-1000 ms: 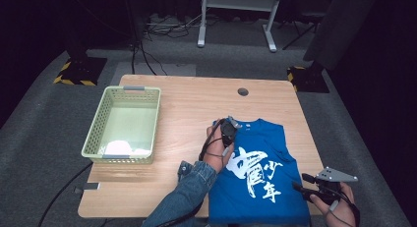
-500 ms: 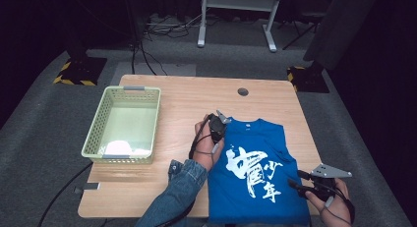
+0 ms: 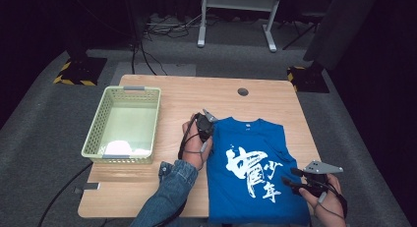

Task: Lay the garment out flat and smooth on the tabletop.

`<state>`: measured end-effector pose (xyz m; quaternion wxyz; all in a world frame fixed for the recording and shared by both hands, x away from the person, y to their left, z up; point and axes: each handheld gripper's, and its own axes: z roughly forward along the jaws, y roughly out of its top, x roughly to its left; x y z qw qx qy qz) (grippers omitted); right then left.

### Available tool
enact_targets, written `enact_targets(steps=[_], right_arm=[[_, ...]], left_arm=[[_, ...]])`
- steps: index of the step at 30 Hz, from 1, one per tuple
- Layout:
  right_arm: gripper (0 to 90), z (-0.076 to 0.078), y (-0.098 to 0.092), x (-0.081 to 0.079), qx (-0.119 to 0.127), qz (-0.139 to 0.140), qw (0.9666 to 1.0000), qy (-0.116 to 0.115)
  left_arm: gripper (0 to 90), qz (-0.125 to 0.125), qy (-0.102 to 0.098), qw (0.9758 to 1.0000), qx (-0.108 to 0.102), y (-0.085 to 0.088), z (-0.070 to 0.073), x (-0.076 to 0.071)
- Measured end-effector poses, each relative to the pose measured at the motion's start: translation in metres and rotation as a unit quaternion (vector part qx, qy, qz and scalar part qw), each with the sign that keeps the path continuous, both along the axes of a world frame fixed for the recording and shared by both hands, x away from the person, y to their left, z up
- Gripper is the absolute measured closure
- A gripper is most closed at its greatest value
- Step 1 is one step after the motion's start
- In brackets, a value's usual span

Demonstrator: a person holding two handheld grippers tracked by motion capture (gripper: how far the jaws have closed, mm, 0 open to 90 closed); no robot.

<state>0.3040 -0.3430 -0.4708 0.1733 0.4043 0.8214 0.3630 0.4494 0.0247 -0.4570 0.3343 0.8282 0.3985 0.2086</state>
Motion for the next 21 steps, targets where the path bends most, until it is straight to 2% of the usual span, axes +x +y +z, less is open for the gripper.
enact_targets(steps=[7, 12, 15, 17, 21], right_arm=[[43.7, 0.0, 0.003, 0.002, -0.001, 0.004, 1.0, 0.0], [43.2, 0.0, 0.007, 0.005, -0.001, 0.009, 1.0, 0.0], [42.9, 0.0, 0.01, 0.008, -0.002, 0.011, 0.9999, 0.0], [42.8, 0.001, 0.012, 0.01, -0.002, 0.013, 0.9999, 0.0], [42.7, 0.006, 0.015, 0.016, -0.002, 0.016, 0.9998, -0.007]], left_arm=[[86.5, 0.02, 0.004, 0.9998, 0.005, 0.014, -0.005, -0.001], [86.4, 0.043, 0.011, 0.999, 0.007, 0.027, -0.012, -0.005], [86.7, 0.044, 0.015, 0.9989, 0.004, 0.033, -0.016, -0.008], [84.7, 0.049, 0.012, 0.9987, -0.002, 0.036, -0.016, -0.011], [74.1, 0.059, 0.014, 0.9981, -0.014, 0.041, -0.016, -0.016]])
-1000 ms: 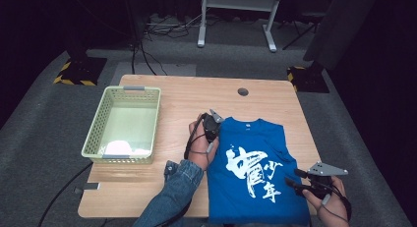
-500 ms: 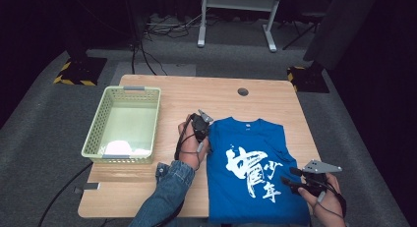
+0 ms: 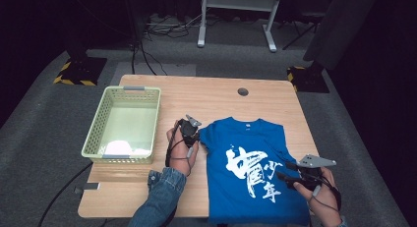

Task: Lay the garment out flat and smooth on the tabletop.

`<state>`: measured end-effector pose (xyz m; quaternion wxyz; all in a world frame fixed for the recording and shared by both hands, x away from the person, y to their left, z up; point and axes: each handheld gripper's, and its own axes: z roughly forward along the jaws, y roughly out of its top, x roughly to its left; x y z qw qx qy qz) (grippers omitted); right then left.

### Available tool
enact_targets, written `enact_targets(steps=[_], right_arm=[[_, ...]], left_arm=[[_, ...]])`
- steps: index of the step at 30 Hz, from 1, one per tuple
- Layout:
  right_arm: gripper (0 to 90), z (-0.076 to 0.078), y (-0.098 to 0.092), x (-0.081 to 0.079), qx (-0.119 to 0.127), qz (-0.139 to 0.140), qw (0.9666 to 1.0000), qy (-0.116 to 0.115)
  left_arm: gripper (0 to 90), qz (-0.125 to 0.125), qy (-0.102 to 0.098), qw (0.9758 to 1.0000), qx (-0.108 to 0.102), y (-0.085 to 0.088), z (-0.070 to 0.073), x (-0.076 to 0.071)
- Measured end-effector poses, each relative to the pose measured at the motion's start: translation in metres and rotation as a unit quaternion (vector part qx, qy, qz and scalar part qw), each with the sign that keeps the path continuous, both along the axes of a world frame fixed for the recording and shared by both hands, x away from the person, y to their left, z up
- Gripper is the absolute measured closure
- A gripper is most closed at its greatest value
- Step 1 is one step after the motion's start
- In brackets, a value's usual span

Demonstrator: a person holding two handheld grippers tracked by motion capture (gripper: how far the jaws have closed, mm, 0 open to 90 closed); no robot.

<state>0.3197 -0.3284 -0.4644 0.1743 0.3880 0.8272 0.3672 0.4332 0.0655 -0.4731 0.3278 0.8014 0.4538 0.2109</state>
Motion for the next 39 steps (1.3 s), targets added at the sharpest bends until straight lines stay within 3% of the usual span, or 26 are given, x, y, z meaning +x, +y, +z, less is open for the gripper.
enact_targets(steps=[4, 16, 27, 33, 39], right_arm=[[42.4, 0.005, 0.0, 0.008, -0.002, -0.003, 1.0, -0.005], [45.0, 0.018, 0.004, 0.041, -0.03, -0.003, 0.9994, -0.019], [49.0, 0.012, 0.013, 0.07, -0.05, 0.006, 0.9986, -0.014], [51.5, 0.006, 0.017, 0.086, -0.057, 0.008, 0.9983, -0.011], [54.2, -0.002, 0.019, 0.101, -0.065, 0.006, 0.9979, -0.005]], left_arm=[[57.3, 0.009, -0.006, 0.9999, -0.007, 0.003, 0.0, -0.004], [39.7, 0.009, -0.015, 0.9993, -0.032, 0.013, 0.003, -0.03], [36.9, 0.006, -0.02, 0.9988, -0.044, 0.021, 0.004, -0.058], [35.8, 0.01, -0.037, 0.9979, -0.053, 0.027, 0.005, -0.077], [34.5, 0.007, -0.033, 0.9974, -0.063, 0.031, 0.002, -0.092]])
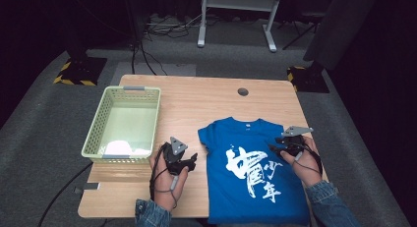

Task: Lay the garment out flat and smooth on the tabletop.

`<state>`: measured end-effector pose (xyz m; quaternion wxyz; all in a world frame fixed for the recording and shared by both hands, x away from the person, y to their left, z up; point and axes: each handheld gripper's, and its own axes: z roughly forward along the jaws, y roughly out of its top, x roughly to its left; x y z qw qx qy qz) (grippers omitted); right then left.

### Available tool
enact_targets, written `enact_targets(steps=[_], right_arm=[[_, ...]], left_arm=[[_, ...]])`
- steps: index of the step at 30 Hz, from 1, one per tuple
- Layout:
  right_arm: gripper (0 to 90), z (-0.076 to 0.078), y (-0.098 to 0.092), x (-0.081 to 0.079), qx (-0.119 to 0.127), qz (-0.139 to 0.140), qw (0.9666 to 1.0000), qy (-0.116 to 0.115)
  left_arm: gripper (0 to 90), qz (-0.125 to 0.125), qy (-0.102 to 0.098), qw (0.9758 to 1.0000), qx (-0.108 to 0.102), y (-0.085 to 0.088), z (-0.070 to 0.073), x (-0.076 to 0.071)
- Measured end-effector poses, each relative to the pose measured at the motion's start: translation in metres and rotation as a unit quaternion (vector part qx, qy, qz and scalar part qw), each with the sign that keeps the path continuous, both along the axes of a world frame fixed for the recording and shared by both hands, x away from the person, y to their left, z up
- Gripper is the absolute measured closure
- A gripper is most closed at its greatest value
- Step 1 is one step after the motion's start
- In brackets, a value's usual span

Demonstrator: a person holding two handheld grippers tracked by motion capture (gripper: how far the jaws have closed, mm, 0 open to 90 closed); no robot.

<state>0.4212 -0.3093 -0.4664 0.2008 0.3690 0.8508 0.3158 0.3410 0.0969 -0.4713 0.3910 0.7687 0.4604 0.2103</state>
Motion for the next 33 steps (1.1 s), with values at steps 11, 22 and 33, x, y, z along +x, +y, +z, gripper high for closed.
enact_targets(steps=[11, 22, 33], right_arm=[[56.1, -0.017, 0.002, 0.019, -0.012, -0.005, 0.9998, 0.013], [88.1, -0.02, -0.002, 0.029, 0.005, -0.007, 0.9992, 0.039], [88.5, -0.006, -0.007, 0.024, 0.024, -0.014, 0.9995, 0.016]], left_arm=[[32.6, 0.012, 0.007, 0.9999, -0.001, 0.007, -0.006, -0.008], [32.2, 0.014, 0.01, 0.9999, 0.001, 0.008, -0.009, -0.01], [32.2, 0.004, 0.009, 0.9999, -0.002, 0.002, -0.007, -0.008]])
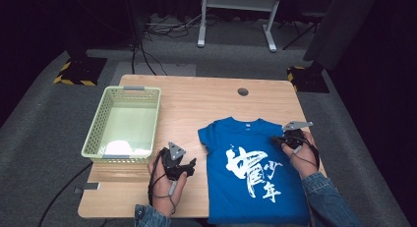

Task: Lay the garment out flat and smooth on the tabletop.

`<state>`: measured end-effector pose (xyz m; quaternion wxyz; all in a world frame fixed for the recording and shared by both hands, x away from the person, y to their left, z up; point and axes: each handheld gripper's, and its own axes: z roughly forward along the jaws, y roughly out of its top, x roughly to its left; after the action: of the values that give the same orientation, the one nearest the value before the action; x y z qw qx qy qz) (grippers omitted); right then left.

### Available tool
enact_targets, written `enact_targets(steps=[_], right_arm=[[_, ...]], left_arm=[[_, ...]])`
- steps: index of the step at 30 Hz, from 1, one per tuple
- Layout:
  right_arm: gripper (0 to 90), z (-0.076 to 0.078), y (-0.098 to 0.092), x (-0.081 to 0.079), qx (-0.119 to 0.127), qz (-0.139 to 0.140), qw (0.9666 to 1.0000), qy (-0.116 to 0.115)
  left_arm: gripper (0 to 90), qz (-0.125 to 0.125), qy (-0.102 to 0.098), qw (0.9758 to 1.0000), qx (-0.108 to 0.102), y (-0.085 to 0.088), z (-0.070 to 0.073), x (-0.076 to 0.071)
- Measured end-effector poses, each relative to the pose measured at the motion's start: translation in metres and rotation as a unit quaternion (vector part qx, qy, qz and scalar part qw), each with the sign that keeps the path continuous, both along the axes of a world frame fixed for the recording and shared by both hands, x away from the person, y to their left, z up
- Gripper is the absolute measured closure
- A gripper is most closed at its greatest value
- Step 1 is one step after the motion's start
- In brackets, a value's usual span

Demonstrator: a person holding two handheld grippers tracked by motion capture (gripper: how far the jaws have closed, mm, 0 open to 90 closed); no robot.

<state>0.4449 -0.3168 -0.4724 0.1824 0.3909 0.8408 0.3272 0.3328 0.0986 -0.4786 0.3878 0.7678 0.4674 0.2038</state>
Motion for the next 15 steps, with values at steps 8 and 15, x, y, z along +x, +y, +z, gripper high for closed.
enact_targets(steps=[8, 15], right_arm=[[88.5, 0.014, -0.013, -0.004, 0.011, -0.011, 0.9998, -0.013], [88.5, 0.024, -0.028, -0.007, 0.019, -0.027, 0.9992, -0.022]], left_arm=[[32.2, -0.013, -0.001, 0.9999, -0.001, -0.008, 0.002, 0.004], [31.9, -0.022, -0.003, 0.9998, -0.002, -0.014, 0.005, 0.011]])
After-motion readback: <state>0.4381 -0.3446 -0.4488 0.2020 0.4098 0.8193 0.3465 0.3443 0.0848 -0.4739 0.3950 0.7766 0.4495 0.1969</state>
